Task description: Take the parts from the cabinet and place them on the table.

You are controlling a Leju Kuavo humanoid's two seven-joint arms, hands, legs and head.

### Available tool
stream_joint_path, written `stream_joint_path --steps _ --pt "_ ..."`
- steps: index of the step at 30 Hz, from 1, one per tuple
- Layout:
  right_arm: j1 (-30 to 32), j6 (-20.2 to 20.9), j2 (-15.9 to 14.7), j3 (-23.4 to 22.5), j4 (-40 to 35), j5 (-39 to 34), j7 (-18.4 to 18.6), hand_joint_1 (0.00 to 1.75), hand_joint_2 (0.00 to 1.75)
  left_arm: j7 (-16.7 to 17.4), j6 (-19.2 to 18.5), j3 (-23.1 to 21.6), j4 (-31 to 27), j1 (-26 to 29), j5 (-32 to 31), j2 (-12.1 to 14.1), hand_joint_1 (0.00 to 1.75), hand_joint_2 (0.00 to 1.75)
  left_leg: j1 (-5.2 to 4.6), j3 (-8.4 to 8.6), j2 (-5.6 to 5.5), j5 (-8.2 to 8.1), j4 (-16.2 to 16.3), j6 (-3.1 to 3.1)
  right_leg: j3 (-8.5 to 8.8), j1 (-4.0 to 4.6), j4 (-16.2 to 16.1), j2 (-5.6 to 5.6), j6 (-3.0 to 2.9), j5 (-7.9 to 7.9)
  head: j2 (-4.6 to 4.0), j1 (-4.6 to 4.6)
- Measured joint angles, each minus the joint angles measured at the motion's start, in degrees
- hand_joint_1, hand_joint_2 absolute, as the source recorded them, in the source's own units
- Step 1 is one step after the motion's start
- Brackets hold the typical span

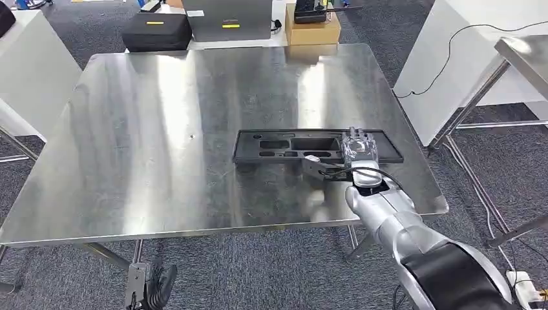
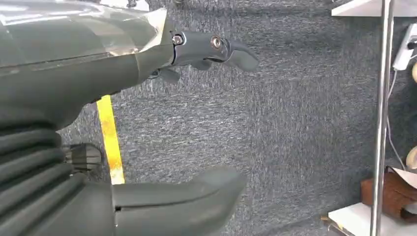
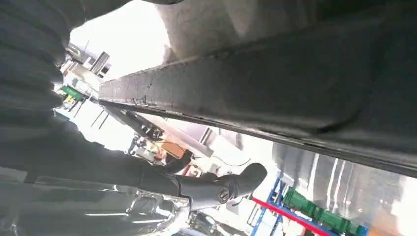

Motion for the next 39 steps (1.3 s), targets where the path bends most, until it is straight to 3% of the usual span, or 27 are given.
stream_joint_path --steps 2,4,7,10,16,21,27,33,34,36,38,39 --pt "-0.12 -0.37 0.72 -1.18 0.11 -1.69 -2.19 0.0 1.75 -0.15 -0.41 0.37 0.0 0.26 0.06 0.24 0.0 0.0 0.0 0.02 0.02 0.0 0.0 0.0 0.01 0.0 0.0 0.01 0.0 0.0 0.0 0.02" --pt "-0.01 -4.19 2.01 -4.01 -0.22 -6.2 -8.32 0.0 1.75 -0.55 -0.48 0.96 0.0 0.79 0.09 0.48 0.0 0.0 0.0 0.02 0.03 0.0 -0.01 0.0 0.02 0.0 0.01 0.05 0.0 0.0 0.0 0.0" --pt "2.01 -16.93 4.39 -10.22 -6.52 -11.68 -17.71 0.0 1.75 -1.46 -0.48 2.42 -0.04 1.89 0.02 0.66 0.0 0.0 0.02 0.07 0.16 0.0 -0.01 -0.01 -0.01 0.05 0.01 0.13 0.0 0.0 0.0 0.02" --pt "7.55 -21.66 5.77 -14.67 -20.29 -17.45 -23.81 0.0 1.75 -2.23 0.07 3.76 -0.09 2.82 -1.07 0.66 0.0 0.0 0.06 0.12 -0.05 -0.02 -0.02 -0.04 0.04 0.09 0.0 0.0 -0.09 -0.09 0.0 0.0" --pt "22.46 -27.21 5.29 -20.45 -50.31 -28.66 -32.95 0.0 1.75 -2.95 0.29 6.75 -0.11 4.66 -1.34 0.98 0.0 0.0 0.04 0.1 -0.11 -0.16 -0.05 -0.16 0.07 0.07 -0.05 -0.06 -0.22 -0.19 0.0 0.02" --pt "34.23 -27.61 4.0 -23.41 -67.13 -38.17 -39.26 0.0 1.75 -3.1 0.31 10.28 -0.39 6.21 -0.94 1.51 0.0 0.0 0.02 0.13 -0.04 -0.3 -0.04 -0.08 0.09 0.06 -0.15 0.02 -0.21 -0.2 0.0 0.02" --pt "44.5 -27.65 3.21 -26.64 -77.65 -41.26 -42.99 0.0 1.75 -3.15 -0.37 13.92 -0.57 7.72 -1.49 1.88 0.0 0.0 0.01 0.15 0.01 -0.45 -0.05 -0.13 0.08 0.06 -0.17 0.14 -0.21 -0.22 0.0 -0.02" --pt "54.75 -27.23 3.04 -28.72 -82.47 -46.69 -46.67 0.0 1.75 -2.73 -0.39 18.04 -1.05 9.01 -0.04 2.14 0.0 0.0 -0.3 0.69 -0.07 -0.45 0.05 1.01 1.01 -0.26 -0.59 0.01 0.76 -0.01 0.0 -0.04" --pt "56.42 -27.0 3.04 -29.35 -83.23 -48.06 -47.68 0.0 1.75 -2.47 -0.59 19.12 -1.55 9.31 0.04 2.06 0.0 0.0 0.32 1.26 0.09 0.32 -1.03 1.31 0.89 -0.08 -0.32 0.05 0.85 -0.29 0.0 -0.02" --pt "59.11 -26.05 3.04 -30.69 -84.15 -50.17 -49.02 0.0 1.75 -1.94 -1.03 21.05 -2.6 9.78 -0.02 1.64 0.0 0.0 0.4 1.34 0.36 0.87 -1.55 1.8 -0.62 -0.17 3.56 0.15 0.24 -3.7 0.0 0.24" --pt "60.52 -24.1 3.04 -31.89 -84.3 -52.5 -49.42 0.0 1.75 -1.18 -1.11 23.06 -3.81 10.4 -0.37 1.16 0.0 0.0 0.35 0.91 0.59 1.02 -1.54 1.84 -4.09 -0.45 13.24 0.14 -0.19 -8.65 0.0 0.46" --pt "61.02 -23.1 3.01 -32.52 -84.3 -53.09 -49.61 0.0 1.75 -0.54 -1.38 24.16 -4.75 10.82 -0.77 0.81 0.0 0.0 0.35 0.65 0.68 1.19 -1.53 1.77 -5.22 -0.49 17.09 0.14 -0.03 -10.22 0.0 0.46"
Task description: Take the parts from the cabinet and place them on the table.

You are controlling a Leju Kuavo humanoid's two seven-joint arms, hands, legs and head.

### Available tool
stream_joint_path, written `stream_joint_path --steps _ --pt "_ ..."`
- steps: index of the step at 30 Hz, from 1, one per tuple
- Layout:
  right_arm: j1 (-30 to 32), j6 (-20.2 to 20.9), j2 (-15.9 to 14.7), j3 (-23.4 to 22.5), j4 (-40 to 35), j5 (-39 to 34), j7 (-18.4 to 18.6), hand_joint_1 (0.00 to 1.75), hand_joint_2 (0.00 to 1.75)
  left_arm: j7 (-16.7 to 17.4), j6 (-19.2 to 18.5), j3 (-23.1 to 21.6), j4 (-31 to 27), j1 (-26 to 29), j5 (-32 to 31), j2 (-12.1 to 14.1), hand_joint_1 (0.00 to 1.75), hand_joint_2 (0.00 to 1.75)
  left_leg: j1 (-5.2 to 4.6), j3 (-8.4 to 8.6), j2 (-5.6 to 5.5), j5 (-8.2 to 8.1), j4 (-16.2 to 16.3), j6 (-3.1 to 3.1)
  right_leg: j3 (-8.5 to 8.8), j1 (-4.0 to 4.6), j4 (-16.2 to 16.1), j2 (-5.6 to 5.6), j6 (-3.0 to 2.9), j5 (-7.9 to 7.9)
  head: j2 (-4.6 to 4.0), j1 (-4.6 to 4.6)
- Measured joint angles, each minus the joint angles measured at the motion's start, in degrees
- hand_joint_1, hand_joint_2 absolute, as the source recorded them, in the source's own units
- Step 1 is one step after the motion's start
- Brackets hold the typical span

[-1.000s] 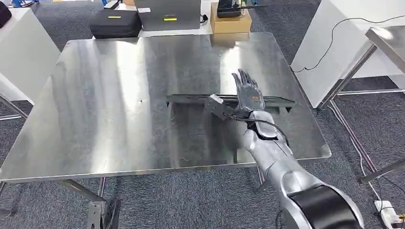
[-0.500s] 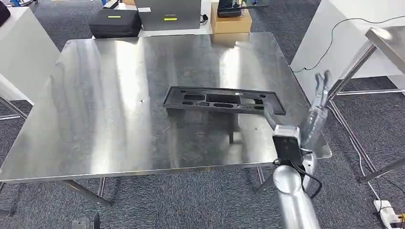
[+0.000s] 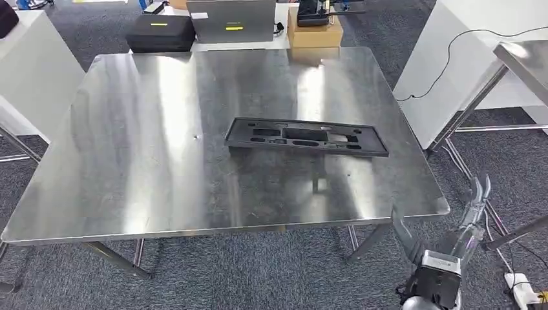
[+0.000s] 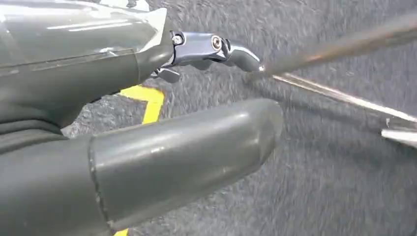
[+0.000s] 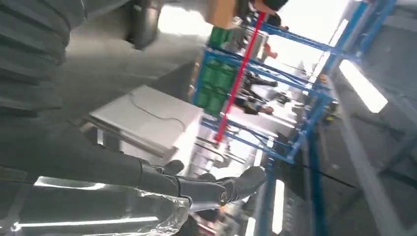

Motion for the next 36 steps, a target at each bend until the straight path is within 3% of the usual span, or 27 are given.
stream_joint_path --steps 1,2,4,5,6,7,9,10,11,12,14,15,16,17,18,20,21,25,26,27,29,30,31,33,34,35,36 --pt "0.32 1.03 0.0 -0.65 0.02 -0.5 -0.2 0.0 1.75 0.76 -0.41 0.97 -0.86 0.41 -0.5 -0.35 0.0 0.0 0.01 -0.23 0.04 0.19 0.0 -0.12 0.22 -0.07 0.92 -0.01 0.47 -0.22 0.0 0.09" --pt "0.35 1.97 0.0 -1.09 0.02 -0.74 -0.35 0.0 1.75 1.27 -0.81 2.09 -1.76 0.77 -0.83 -0.74 0.0 0.0 0.03 -0.5 0.04 0.43 0.02 -0.34 2.18 -0.24 -1.33 -0.02 1.08 0.47 0.0 0.07" --pt "-0.02 2.77 -0.04 -1.46 0.02 -0.96 -0.39 0.0 1.75 2.4 -1.79 4.03 -3.2 1.26 -2.09 -1.5 0.0 0.0 0.09 -0.89 -0.01 0.81 0.12 -0.86 9.59 -0.59 -12.45 -0.03 2.14 3.17 0.0 0.07" --pt "-0.34 2.9 -0.07 -1.51 0.02 -0.94 -0.37 0.0 1.75 2.8 -2.21 4.9 -4.02 1.52 -2.73 -1.75 0.0 0.0 0.08 -0.93 -0.04 0.95 0.45 -1.12 13.28 -0.7 -17.81 0.0 2.1 3.38 0.0 0.07" --pt "-0.6 2.95 -0.04 -1.48 0.13 -0.94 -0.24 0.0 1.75 3.1 -2.73 5.7 -4.92 1.89 -3.43 -2.05 0.0 0.0 -0.08 -1.21 -0.15 1.13 0.46 -1.47 13.8 -0.2 -17.4 0.17 1.47 3.96 0.0 -0.04" --pt "-0.6 2.95 -0.02 -1.59 0.15 -0.94 -0.22 0.0 1.75 3.45 -3.32 6.64 -5.64 2.04 -4.35 -2.25 0.0 0.0 -0.1 -0.97 -0.15 1.18 0.73 -1.68 13.3 -0.22 -17.31 0.26 1.35 4.56 0.0 -0.31" --pt "-0.77 2.84 -0.13 -1.96 0.17 -0.98 -0.04 0.0 1.75 4.02 -4.26 7.95 -6.62 2.48 -5.68 -2.66 0.0 0.0 0.15 -1.29 -0.28 1.52 0.89 -2.43 12.69 0.07 -17.82 0.28 0.36 4.06 0.0 -0.37" --pt "-0.77 2.6 -0.13 -2.05 0.13 -1.07 -0.02 0.0 1.75 4.04 -4.72 8.46 -6.93 2.77 -6.43 -2.77 0.0 0.0 0.18 -1.64 -0.33 1.71 1.0 -2.83 12.28 -0.52 -18.2 0.15 -0.37 4.56 0.0 -0.28" --pt "-0.79 2.55 -0.11 -2.25 0.09 -1.11 0.05 0.0 1.75 4.06 -5.09 9.05 -7.01 3.04 -7.04 -2.8 0.0 0.0 0.39 -2.11 -0.33 0.45 1.79 -3.17 11.97 -0.67 -18.25 -0.06 -1.0 5.0 0.0 -0.17" --pt "-0.56 2.55 -0.15 -2.49 0.0 -1.22 0.26 0.0 1.75 4.06 -5.4 9.57 -7.03 3.13 -7.65 -2.84 0.0 0.0 0.54 -2.86 -0.25 -2.95 4.06 -3.69 11.42 -0.67 -18.25 -0.14 -1.64 5.45 0.0 -0.67" --pt "-0.1 2.55 -0.13 -2.9 -0.02 -1.24 0.33 0.0 1.75 4.06 -5.66 10.35 -7.06 3.06 -7.89 -2.86 0.0 0.0 1.11 -5.3 -0.15 -9.41 12.16 -4.64 10.64 -0.6 -18.15 -0.28 -1.67 6.44 0.0 -1.05" --pt "0.02 2.55 -0.18 -2.97 -0.02 -1.24 0.35 0.0 1.75 4.06 -5.68 10.71 -7.06 3.07 -8.02 -2.86 0.0 0.0 1.32 -6.2 -0.11 -11.04 15.67 -4.89 10.0 -0.59 -18.09 -0.29 -1.56 6.9 0.0 -1.07" --pt "0.19 2.55 -0.17 -3.12 -0.02 -1.24 0.35 0.0 1.75 4.06 -5.7 11.03 -7.06 3.13 -8.13 -2.91 0.0 0.0 1.56 -6.13 -0.06 -11.17 17.84 -5.12 9.23 -0.59 -18.02 -0.29 -1.42 7.45 0.0 -1.14" --pt "0.33 2.55 -0.17 -3.23 -0.02 -1.24 0.37 0.0 1.75 4.06 -5.75 11.08 -7.06 3.12 -8.17 -2.91 0.0 0.0 1.72 -4.86 -0.05 -9.98 16.84 -5.2 8.77 -0.59 -18.0 -0.29 -1.25 7.8 0.0 -1.14" --pt "0.39 2.55 -0.17 -3.3 -0.02 -1.24 0.39 0.0 1.75 4.06 -5.77 11.1 -7.08 3.1 -8.19 -2.91 0.0 0.0 1.84 -2.32 -0.01 -8.11 13.73 -5.21 8.39 -0.63 -17.97 -0.3 -1.06 8.16 0.0 -1.16" --pt "0.61 2.31 -0.15 -3.6 -0.35 -1.24 0.39 0.0 1.75 3.8 -5.96 11.32 -7.08 2.84 -9.17 -2.91 0.0 0.0 1.95 5.71 0.0 -4.82 2.25 -4.96 7.92 -0.71 -17.97 -0.3 -0.53 8.79 0.0 -1.18" --pt "0.86 2.22 -0.13 -3.84 -0.72 -1.24 0.39 0.0 1.75 3.67 -6.03 11.43 -7.08 2.54 -9.66 -2.91 0.0 0.0 1.88 7.44 -0.09 -6.25 -1.07 -4.79 7.8 -0.62 -17.94 -0.33 -0.14 9.05 0.02 -1.27" --pt "2.68 2.35 0.09 -5.52 -2.9 -2.01 0.74 0.0 1.75 2.97 -5.92 11.95 -6.82 1.5 -11.8 -2.86 0.0 0.0 0.86 6.14 -0.33 -4.66 -0.59 -3.07 7.85 -0.76 -18.68 -0.52 1.8 10.74 0.0 -1.14" --pt "3.2 2.55 0.11 -6.09 -3.26 -2.05 0.83 0.0 1.75 2.88 -5.81 12.06 -6.64 1.09 -11.95 -2.86 0.0 0.0 1.57 5.59 -0.1 -3.56 -1.32 -2.2 7.31 -0.96 -17.97 -0.47 1.83 10.4 0.0 -1.18" --pt "3.6 2.75 0.26 -6.49 -3.41 -2.03 0.88 0.0 1.75 2.82 -5.77 12.15 -6.44 0.7 -12.28 -2.88 0.0 0.0 1.3 4.83 -0.04 -3.15 -1.33 -1.84 6.04 -0.78 -16.47 -0.28 1.35 8.13 0.0 -1.16" --pt "4.17 3.43 0.68 -7.28 -3.52 -1.59 1.05 0.0 1.75 2.64 -5.75 12.59 -6.07 0.09 -12.41 -2.84 0.0 0.0 1.08 3.42 0.21 -2.07 -1.31 -1.29 3.84 -0.71 -8.73 -0.25 0.24 1.79 0.0 -0.11" --pt "4.38 3.82 1.07 -7.58 -3.5 -1.11 1.27 0.0 1.75 2.49 -5.7 12.8 -5.85 -0.1 -12.5 -2.82 0.0 0.0 0.79 2.56 0.38 -1.38 -1.23 -1.1 2.75 -0.64 -3.66 -0.25 0.14 -0.72 0.0 -0.02" --pt "4.48 4.0 1.4 -7.67 -3.5 -0.74 1.38 0.0 1.75 2.44 -5.7 13.09 -5.68 -0.19 -12.65 -2.8 0.0 0.0 0.56 1.85 0.54 -0.8 -1.18 -1.01 2.51 -0.62 -0.71 -0.26 0.47 -1.16 0.0 0.11" --pt "4.53 4.61 2.14 -7.84 -3.5 0.03 1.73 0.0 1.75 2.38 -5.7 13.9 -5.42 -0.3 -12.98 -2.8 0.0 0.0 0.14 0.42 0.71 0.26 -1.04 -0.95 5.32 -0.48 -1.73 -0.25 1.5 1.33 0.02 0.11" --pt "4.51 4.87 2.47 -8.0 -3.5 0.13 1.77 0.0 1.75 2.31 -5.7 14.2 -5.28 -0.45 -13.05 -2.8 0.0 0.0 -0.04 -0.02 0.65 0.77 -0.83 -1.0 8.71 -0.22 -6.22 -0.25 1.7 3.13 0.0 0.09" --pt "4.5 4.93 2.69 -8.08 -3.5 0.18 1.79 0.0 1.75 2.31 -5.7 14.4 -5.22 -0.58 -13.07 -2.77 0.0 0.0 -0.1 -0.52 0.58 1.17 -0.55 -1.07 11.97 0.03 -11.01 -0.24 1.42 3.86 0.0 0.11" --pt "4.46 4.94 2.84 -8.15 -3.54 0.24 1.82 0.0 1.75 2.29 -5.7 14.49 -5.16 -0.69 -13.15 -2.84 0.0 0.0 -0.07 -0.96 0.57 1.48 -0.25 -1.15 15.44 0.38 -16.26 -0.15 0.55 3.22 0.0 0.11"
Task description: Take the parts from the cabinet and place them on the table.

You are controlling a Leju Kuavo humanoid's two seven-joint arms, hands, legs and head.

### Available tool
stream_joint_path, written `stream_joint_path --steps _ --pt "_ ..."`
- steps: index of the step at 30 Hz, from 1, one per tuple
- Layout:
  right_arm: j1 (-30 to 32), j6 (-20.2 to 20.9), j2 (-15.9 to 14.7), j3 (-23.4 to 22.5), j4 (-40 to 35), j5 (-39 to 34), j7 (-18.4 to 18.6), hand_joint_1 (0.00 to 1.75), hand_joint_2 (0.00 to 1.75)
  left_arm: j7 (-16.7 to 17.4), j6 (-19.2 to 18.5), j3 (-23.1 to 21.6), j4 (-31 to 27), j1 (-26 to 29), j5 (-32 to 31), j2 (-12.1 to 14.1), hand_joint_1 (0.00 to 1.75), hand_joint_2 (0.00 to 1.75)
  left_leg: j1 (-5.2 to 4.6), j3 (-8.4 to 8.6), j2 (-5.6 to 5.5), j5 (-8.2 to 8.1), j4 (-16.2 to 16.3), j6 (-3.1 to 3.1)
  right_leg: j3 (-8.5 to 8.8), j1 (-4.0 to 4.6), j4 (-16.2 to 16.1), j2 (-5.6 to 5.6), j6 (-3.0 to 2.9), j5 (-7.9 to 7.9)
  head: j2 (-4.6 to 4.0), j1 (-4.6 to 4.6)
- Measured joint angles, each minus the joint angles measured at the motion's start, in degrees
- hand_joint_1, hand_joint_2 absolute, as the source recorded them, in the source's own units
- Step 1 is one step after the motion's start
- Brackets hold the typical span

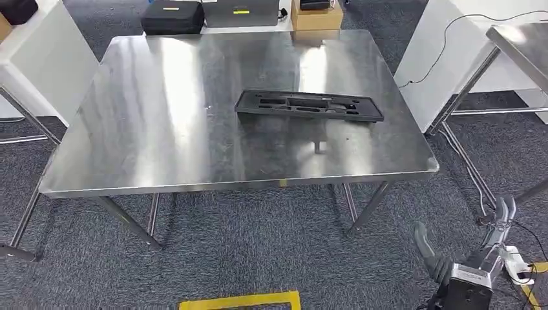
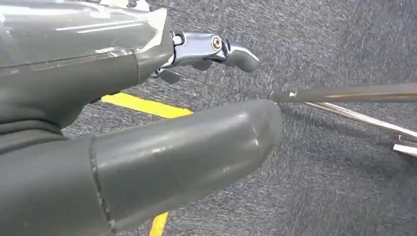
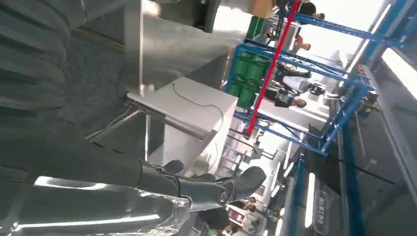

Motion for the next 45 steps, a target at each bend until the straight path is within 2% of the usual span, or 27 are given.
stream_joint_path --steps 1,3,4,5,7,9,10,12,14,15,16,19,20,22,24,25,27,29,31,32,35,36,38,40,41,43,45 --pt "-0.11 0.02 0.24 -0.04 -0.02 0.18 -0.02 0.0 1.75 0.0 0.0 0.26 0.02 -0.1 -0.07 0.0 0.0 0.0 -0.28 -0.48 -0.07 0.55 0.28 -0.45 2.62 0.21 -4.47 -0.05 -0.83 -1.36 0.0 -0.15" --pt "-0.02 0.04 0.61 -0.33 -0.05 0.22 0.0 0.0 1.75 -0.02 0.0 0.75 0.07 -0.15 -0.09 0.04 0.0 0.0 0.03 -0.53 -0.03 1.44 0.07 -1.03 1.61 0.59 -4.0 0.02 -0.96 -0.92 0.0 0.09" --pt "0.02 0.04 0.7 -0.39 -0.04 0.22 0.02 0.0 1.75 -0.02 0.0 0.81 0.13 -0.14 -0.09 0.04 0.0 0.0 -0.01 -0.58 -0.09 1.88 -0.1 -1.34 1.35 0.52 -4.12 -0.03 -1.49 -0.49 0.0 0.04" --pt "-0.01 0.06 0.96 -0.39 -0.04 0.24 0.02 0.0 1.75 -0.04 0.02 1.0 0.2 -0.14 -0.09 0.17 0.0 0.0 -0.09 -1.05 -0.39 1.72 0.18 -1.65 0.73 -0.42 -4.44 -0.25 -1.85 0.34 0.0 0.22" --pt "-0.18 0.18 1.25 -0.39 -0.09 0.24 0.09 0.0 1.75 -0.04 0.02 1.14 0.37 -0.12 -0.22 0.11 0.0 0.0 0.39 -2.69 -0.62 -4.23 3.98 -2.6 -0.64 -0.39 -4.39 -0.46 -2.89 1.5 0.0 -0.35" --pt "-0.18 0.7 1.55 -0.44 -0.09 0.24 0.09 0.0 1.75 -0.04 0.0 1.49 0.37 -0.16 -0.28 0.24 0.0 0.0 1.05 -4.77 -0.58 -10.49 12.43 -3.4 -2.07 -0.38 -4.3 -0.49 -2.74 2.75 0.0 -0.52" --pt "-0.18 1.09 1.62 -0.48 -0.07 0.24 0.13 0.0 1.75 0.02 -0.09 1.84 0.37 -0.16 -0.52 0.24 0.0 0.0 1.41 -5.39 -0.58 -11.49 16.29 -3.79 -2.64 -0.39 -4.19 -0.54 -2.63 3.47 0.0 -0.55" --pt "-0.18 1.55 1.77 -0.59 0.02 0.24 0.22 0.0 1.75 0.22 -0.26 2.36 0.35 -0.24 -1.16 0.24 0.0 0.0 1.99 -3.7 -0.55 -8.21 16.63 -4.17 -4.52 -0.58 -3.56 -0.56 -2.03 4.51 0.0 -0.57" --pt "-0.19 1.75 1.86 -0.72 0.06 0.24 0.33 0.0 1.75 0.35 -0.42 2.69 0.31 -0.39 -1.64 0.31 0.0 0.0 2.43 2.29 -0.54 -4.48 8.96 -4.54 -6.11 -0.96 -2.66 -0.56 -1.41 5.07 0.02 -0.61" --pt "-0.22 1.75 1.86 -0.76 0.06 0.22 0.33 0.0 1.75 0.39 -0.5 2.89 0.31 -0.53 -1.73 0.33 0.0 0.0 2.65 6.04 -0.6 -5.25 3.55 -4.72 -6.56 -0.95 -2.07 -0.57 -1.04 5.31 0.0 -0.68" --pt "-0.18 1.75 1.86 -0.81 0.06 0.13 0.39 0.0 0.0 0.5 -0.52 3.06 0.29 -0.71 -1.97 0.37 0.0 0.0 2.18 8.17 -0.83 -6.81 0.06 -4.55 -7.11 -0.7 -1.67 -0.57 -0.62 5.59 0.0 -0.98" --pt "-0.11 1.77 1.92 -0.83 0.06 -0.41 0.57 0.0 0.0 0.68 -0.66 3.7 0.18 -0.76 -2.38 0.44 0.0 0.0 1.62 7.03 -0.88 -6.46 0.36 -3.12 -7.31 -0.93 -1.91 -0.68 0.84 6.9 0.0 -0.81" --pt "0.1 1.77 1.92 -0.85 0.06 -0.46 0.57 0.0 0.0 0.68 -0.68 3.83 0.18 -0.75 -2.56 0.46 0.0 0.0 1.62 6.07 -0.69 -5.63 -0.05 -2.16 -7.64 -0.94 -2.02 -0.65 1.34 7.53 0.0 -0.79" --pt "0.15 1.77 1.9 -0.94 0.06 -0.5 0.63 0.0 0.0 0.72 -0.74 4.0 0.11 -0.91 -2.71 0.46 0.0 0.0 1.76 4.53 -0.27 -4.23 -0.17 -0.85 -9.68 -1.06 1.55 -0.37 0.37 2.88 0.0 -0.46" --pt "0.13 1.77 1.9 -1.0 0.06 -0.61 0.66 0.0 0.0 0.72 -0.85 4.24 0.0 -0.91 -2.71 0.5 0.0 0.0 1.41 2.89 -0.08 -2.76 -0.1 -0.41 -11.74 -1.05 10.17 -0.26 -0.55 -3.52 0.0 -0.09" --pt "0.11 1.77 1.88 -1.14 0.11 -0.68 0.74 0.0 0.0 0.72 -0.87 4.46 0.0 -0.89 -2.71 0.5 0.0 0.0 1.21 1.92 -0.02 -2.06 -0.06 -0.27 -12.43 -1.05 14.36 -0.25 -0.43 -5.06 0.0 -0.06" --pt "0.12 1.77 1.84 -1.44 0.33 -1.09 1.09 0.0 0.0 0.72 -1.03 4.81 0.0 -0.87 -2.73 0.44 0.0 0.0 0.79 0.11 0.06 -0.6 -0.01 -0.21 -10.92 -1.01 16.28 -0.24 0.66 -3.74 0.0 -0.04" --pt "0.09 1.77 1.77 -1.79 0.33 -1.38 1.09 0.0 0.0 0.68 -1.05 4.96 0.0 -0.83 -2.82 0.37 0.0 0.0 0.41 -1.28 0.0 0.9 0.07 -0.32 -5.1 -0.66 9.16 -0.18 1.16 -0.44 0.0 0.02" --pt "0.03 1.77 1.68 -1.84 0.24 -1.4 1.09 0.0 0.0 0.66 -1.14 5.01 0.0 -0.79 -2.91 0.11 0.0 0.0 0.01 -2.24 -0.19 2.09 0.28 -0.74 3.04 0.23 -1.92 -0.17 -0.33 -1.57 0.0 -0.02" --pt "-0.04 1.79 1.68 -1.84 0.22 -1.38 1.07 0.0 0.0 0.61 -1.18 5.05 -0.02 -0.76 -2.91 0.11 0.0 0.0 -0.01 -2.49 -0.08 2.75 0.27 -0.99 4.71 0.14 -5.32 -0.15 -0.77 -2.61 0.0 0.02" --pt "0.2 1.77 1.71 -1.99 0.22 -1.35 1.03 0.0 0.0 0.48 -1.22 5.23 -0.08 -0.33 -3.5 0.06 0.0 0.0 0.32 -2.91 -0.07 4.81 -0.29 -2.03 2.59 0.52 -4.81 -0.14 -1.61 -1.11 0.0 -0.42" --pt "0.27 1.77 1.75 -2.01 0.26 -1.31 1.01 0.0 0.0 0.44 -1.42 5.27 -0.11 -0.2 -3.74 0.06 0.0 0.0 0.69 -3.38 -0.35 3.52 0.38 -2.41 2.14 -0.09 -4.88 -0.51 -2.02 -0.38 0.0 -0.35" --pt "0.65 1.77 2.1 -2.25 0.24 -1.27 0.81 0.0 0.0 0.15 -1.75 5.58 -0.11 -0.03 -4.22 0.02 0.0 0.0 1.03 -5.03 -0.45 -4.43 5.92 -3.32 0.68 0.0 -4.88 -0.71 -3.03 0.98 0.0 -0.81" --pt "1.0 1.77 2.52 -2.34 0.24 -1.27 0.72 0.0 0.0 0.02 -1.97 5.88 -0.11 -0.07 -4.55 0.06 0.0 0.0 1.37 -6.77 -0.46 -9.87 14.53 -3.88 -1.28 -0.01 -4.76 -0.78 -2.97 2.55 0.0 -0.96" --pt "1.11 1.77 2.58 -2.34 0.24 -1.24 0.68 0.0 0.0 0.02 -2.12 6.1 -0.11 -0.07 -4.59 0.06 0.0 0.0 1.54 -6.89 -0.45 -9.8 17.54 -4.05 -2.21 -0.05 -4.56 -0.78 -2.84 3.33 0.0 -0.94" --pt "1.2 1.77 2.78 -2.38 0.24 -1.24 0.66 0.0 0.0 0.0 -2.16 6.19 -0.11 -0.1 -4.59 0.06 0.0 0.0 1.93 -4.29 -0.43 -5.22 17.12 -4.33 -4.52 -0.25 -3.63 -0.78 -2.33 4.55 0.0 -0.94" --pt "1.34 1.84 2.95 -2.45 0.2 -1.07 0.66 0.0 0.0 -0.11 -2.23 6.27 -0.13 -0.29 -4.88 0.09 0.0 0.0 2.25 2.77 -0.43 -3.03 8.85 -4.47 -6.59 -0.5 -2.41 -0.76 -1.62 5.25 0.0 -1.03"
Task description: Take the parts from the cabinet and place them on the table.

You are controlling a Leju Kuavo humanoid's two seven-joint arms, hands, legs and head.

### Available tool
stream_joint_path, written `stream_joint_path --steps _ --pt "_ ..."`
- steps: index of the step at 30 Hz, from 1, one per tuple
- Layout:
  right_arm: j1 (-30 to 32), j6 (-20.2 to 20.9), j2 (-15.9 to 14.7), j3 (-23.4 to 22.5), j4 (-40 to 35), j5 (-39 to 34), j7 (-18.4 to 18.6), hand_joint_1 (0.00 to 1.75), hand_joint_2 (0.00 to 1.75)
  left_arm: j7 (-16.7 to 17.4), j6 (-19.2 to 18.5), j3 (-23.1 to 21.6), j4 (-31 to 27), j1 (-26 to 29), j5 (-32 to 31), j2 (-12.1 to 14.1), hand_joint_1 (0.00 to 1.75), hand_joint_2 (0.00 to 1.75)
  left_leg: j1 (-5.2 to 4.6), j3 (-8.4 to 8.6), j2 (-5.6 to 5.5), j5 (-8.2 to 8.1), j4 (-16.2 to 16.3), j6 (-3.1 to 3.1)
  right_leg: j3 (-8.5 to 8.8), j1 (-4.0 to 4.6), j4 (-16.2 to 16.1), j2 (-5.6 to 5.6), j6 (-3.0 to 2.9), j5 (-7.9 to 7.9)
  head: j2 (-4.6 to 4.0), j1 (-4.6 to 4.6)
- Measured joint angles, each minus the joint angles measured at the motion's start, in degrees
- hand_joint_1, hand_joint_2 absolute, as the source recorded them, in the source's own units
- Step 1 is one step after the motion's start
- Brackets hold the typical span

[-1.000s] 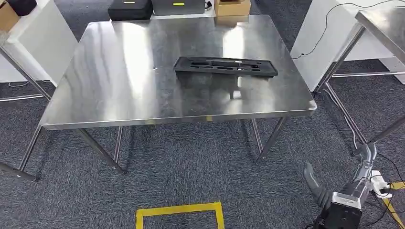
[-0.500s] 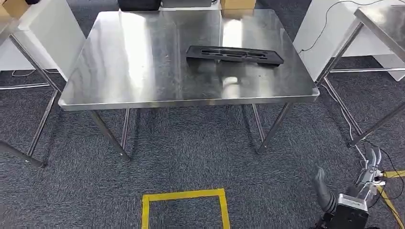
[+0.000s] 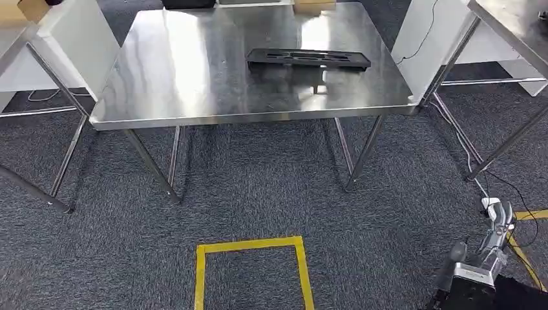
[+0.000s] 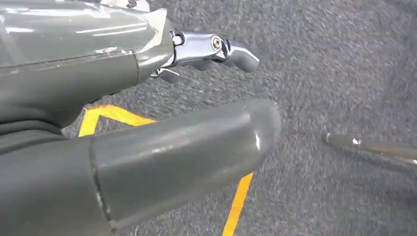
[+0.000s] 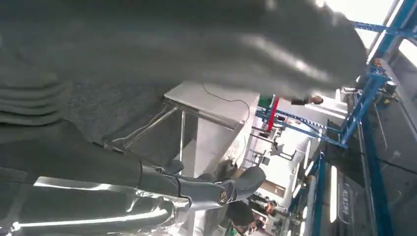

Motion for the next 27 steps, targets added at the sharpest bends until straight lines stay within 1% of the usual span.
stream_joint_path --steps 1,2,3,4,5,6,7,8,9,10,11,12,13,14,15,16,17,18,19,20,21,22,23,24,25,26,27 --pt "0.07 0.09 0.15 -0.02 -0.13 0.2 -0.02 0.0 0.0 -0.11 0.0 0.04 0.0 -0.22 -0.39 0.0 0.0 0.0 -0.01 3.36 -0.19 -2.88 -5.37 -0.13 -0.68 0.13 0.62 -0.04 0.42 0.28 0.0 -0.11" --pt "0.12 0.2 0.28 -0.2 -0.35 0.33 -0.09 0.0 0.0 -0.22 0.0 0.13 -0.04 -0.28 -0.5 0.04 0.0 0.0 -0.43 5.12 -0.42 -3.87 -8.33 0.4 -0.94 0.21 0.97 -0.06 0.84 0.66 0.0 -0.07" --pt "0.08 0.35 0.35 -0.28 -0.44 0.48 -0.17 0.0 0.0 -0.24 0.0 0.26 -0.04 -0.3 -0.66 0.02 0.0 0.0 -0.57 4.76 -0.4 -4.28 -8.7 0.93 -1.15 0.35 0.95 -0.23 1.25 1.12 0.0 0.02" --pt "0.11 0.57 0.41 -0.35 -0.46 0.46 -0.2 0.0 0.0 -0.26 0.0 0.28 -0.04 -0.27 -0.85 0.04 0.0 0.0 -0.85 4.44 -0.4 -4.04 -8.43 1.36 -1.38 0.24 0.75 -0.27 1.58 1.75 0.0 -0.09" --pt "0.19 0.7 0.46 -0.46 -0.46 0.43 -0.22 0.0 0.0 -0.26 0.02 0.39 -0.02 -0.19 -0.85 0.0 0.0 0.0 -0.87 4.13 -0.37 -3.52 -8.6 2.07 -1.5 0.18 0.63 -0.26 1.98 2.27 0.02 0.07" --pt "0.28 0.74 0.44 -0.7 -0.46 0.41 -0.26 0.0 0.0 -0.24 0.0 0.57 -0.02 -0.18 -0.85 -0.09 0.0 0.0 -0.44 3.09 -0.06 -2.57 -9.04 2.98 -2.02 -0.11 1.09 -0.1 2.17 2.13 0.0 0.07" --pt "0.39 0.81 0.48 -0.85 -0.46 0.39 -0.35 0.0 0.0 -0.24 -0.18 0.81 -0.04 -0.22 -0.85 -0.11 0.0 0.0 -0.59 2.34 0.2 -1.98 -9.03 3.4 -3.11 -0.02 2.63 0.14 1.74 -0.27 0.02 0.02" --pt "0.42 0.92 0.5 -0.87 -0.46 0.35 -0.42 0.0 0.0 -0.24 -0.39 0.96 -0.04 -0.25 -0.87 -0.11 0.0 0.0 -0.62 1.52 0.32 -1.45 -9.05 3.9 -4.23 -0.03 5.73 0.34 1.1 -3.58 0.0 0.48" --pt "0.4 0.94 0.46 -0.9 -0.44 0.28 -0.44 0.0 0.0 -0.24 -0.72 1.24 -0.07 -0.24 -0.87 -0.09 0.0 0.0 -0.75 0.53 0.39 -0.69 -9.04 3.86 -5.11 -0.04 10.41 0.37 0.62 -7.32 0.0 0.77" --pt "0.42 0.96 0.48 -0.96 -0.44 0.24 -0.46 0.0 0.0 -0.22 -0.77 1.42 -0.09 -0.25 -0.94 -0.09 0.0 0.0 -0.92 -0.31 0.49 0.03 -8.99 3.91 -5.6 -0.02 14.25 0.39 0.48 -9.55 0.0 0.79" --pt "0.45 0.96 0.48 -1.01 -0.44 0.15 -0.46 0.0 0.0 -0.15 -0.81 1.62 -0.17 -0.23 -0.98 -0.09 0.0 0.0 -1.1 -1.27 0.57 0.73 -8.93 3.94 -5.75 -0.03 17.4 0.4 0.86 -10.15 0.0 0.96" --pt "0.54 0.96 0.48 -1.09 -0.44 0.02 -0.46 0.0 0.0 -0.02 -0.83 1.77 -0.35 -0.22 -1.07 -0.15 0.0 0.0 -1.31 -1.82 0.62 1.53 -8.86 3.95 -5.13 -0.01 18.88 0.41 1.43 -9.05 0.0 0.96" --pt "0.66 0.96 0.48 -1.2 -0.42 -0.13 -0.46 0.0 0.0 0.15 -0.83 1.84 -0.57 -0.24 -1.16 -0.2 0.0 0.0 -1.5 -2.79 0.67 2.24 -8.81 3.99 -3.56 0.05 18.02 0.46 2.01 -7.25 0.0 1.01" --pt "0.75 0.96 0.44 -1.27 -0.42 -0.35 -0.46 0.0 0.0 0.26 -0.85 1.88 -0.7 -0.24 -1.38 -0.22 0.0 0.0 -1.71 -3.66 0.64 2.93 -8.77 3.94 -0.92 0.18 15.02 0.48 2.27 -5.39 0.0 1.03" --pt "0.8 0.96 0.44 -1.33 -0.44 -0.7 -0.48 0.0 0.0 0.44 -0.87 1.95 -0.9 -0.25 -1.64 -0.35 0.0 0.0 -1.88 -4.35 0.57 3.56 -8.78 3.86 3.22 0.49 9.43 0.52 1.85 -4.34 0.0 1.03" --pt "0.8 0.98 0.37 -1.44 -0.48 -0.96 -0.59 0.0 0.0 0.5 -0.94 1.95 -0.98 -0.27 -1.92 -0.66 0.0 0.0 -1.77 -4.66 0.61 4.12 -8.75 3.71 7.32 1.0 3.16 0.52 0.66 -5.51 0.0 0.94" --pt "0.9 1.18 0.35 -1.6 -0.5 -1.29 -0.66 0.0 0.0 0.52 -1.01 1.94 -1.12 -0.29 -2.25 -0.76 0.0 0.0 -2.13 -4.82 0.6 4.62 -8.67 3.41 10.8 1.07 -2.1 0.5 -0.07 -7.25 0.0 0.92" --pt "1.08 1.37 0.37 -2.03 -0.63 -1.75 -0.79 0.0 0.0 0.59 -1.01 1.95 -1.31 -0.28 -2.62 -0.87 0.0 0.0 -1.9 -4.89 0.66 5.26 -8.98 3.13 11.05 1.38 -3.84 0.52 0.12 -7.89 0.0 0.9" --pt "1.25 1.77 0.37 -2.6 -0.61 -2.06 -0.79 0.0 0.0 0.57 -1.01 1.94 -1.33 -0.31 -2.95 -1.03 0.0 0.0 -1.61 -4.93 0.65 5.93 -9.31 2.84 10.56 1.51 -3.58 0.52 0.13 -7.33 0.02 0.96" --pt "1.35 2.03 0.37 -3.38 -0.59 -2.43 -0.81 0.0 0.0 0.57 -1.09 1.94 -1.4 -0.3 -3.52 -1.16 0.0 0.0 -1.52 -4.99 0.61 6.68 -9.67 2.5 10.22 1.71 -3.68 0.5 -0.09 -6.87 0.0 1.07" --pt "1.43 2.25 0.42 -3.98 -0.57 -2.54 -0.85 0.0 0.0 0.5 -1.25 1.95 -1.49 -0.29 -3.87 -1.11 0.0 0.0 -1.85 -5.35 0.26 6.97 -9.8 2.12 9.58 0.81 -4.32 0.41 -0.55 -5.86 0.0 1.12" --pt "1.35 2.4 0.48 -4.32 -0.57 -2.62 -0.9 0.0 0.0 0.46 -1.31 1.88 -1.51 -0.3 -4.02 -1.4 0.0 0.0 -1.68 -6.06 -0.11 4.72 -8.96 1.68 9.48 0.76 -4.17 0.25 -0.89 -5.27 0.0 1.16" --pt "1.52 2.47 0.52 -4.68 -0.57 -2.65 -0.94 0.0 0.0 0.44 -1.31 1.86 -1.53 -0.34 -4.13 -1.51 0.0 0.0 -1.36 -6.7 -0.11 1.06 -6.29 1.37 8.53 0.66 -4.06 0.21 -1.53 -4.73 0.0 0.79" --pt "1.76 2.6 0.68 -5.05 -0.57 -2.65 -0.96 0.0 0.0 0.44 -1.31 1.75 -1.55 -0.44 -4.5 -1.53 0.0 0.0 -1.06 -7.6 -0.14 -2.56 -2.3 0.98 8.31 0.71 -4.0 0.15 -1.66 -4.24 0.0 0.42" --pt "1.95 2.91 0.85 -5.58 -0.59 -2.62 -0.96 0.0 0.0 0.44 -1.31 1.64 -1.55 -0.6 -4.66 -1.53 0.0 0.0 -0.88 -8.87 -0.12 -5.69 3.17 0.65 7.45 0.75 -3.59 0.1 -1.59 -3.67 0.0 0.53" --pt "2.12 3.1 0.96 -6.01 -0.59 -2.56 -0.98 0.0 0.0 0.44 -1.31 1.55 -1.55 -0.85 -4.92 -1.57 0.0 0.0 -0.81 -9.68 -0.11 -6.66 7.28 0.41 6.34 0.74 -3.02 0.06 -1.45 -3.33 0.0 0.39" --pt "2.31 3.25 1.09 -6.55 -0.61 -2.51 -0.98 0.0 0.0 0.44 -1.27 1.38 -1.53 -1.13 -5.09 -1.6 0.0 0.0 -0.7 -9.5 -0.11 -5.98 8.92 0.3 5.34 0.72 -2.44 0.01 -1.35 -3.03 0.0 0.26"
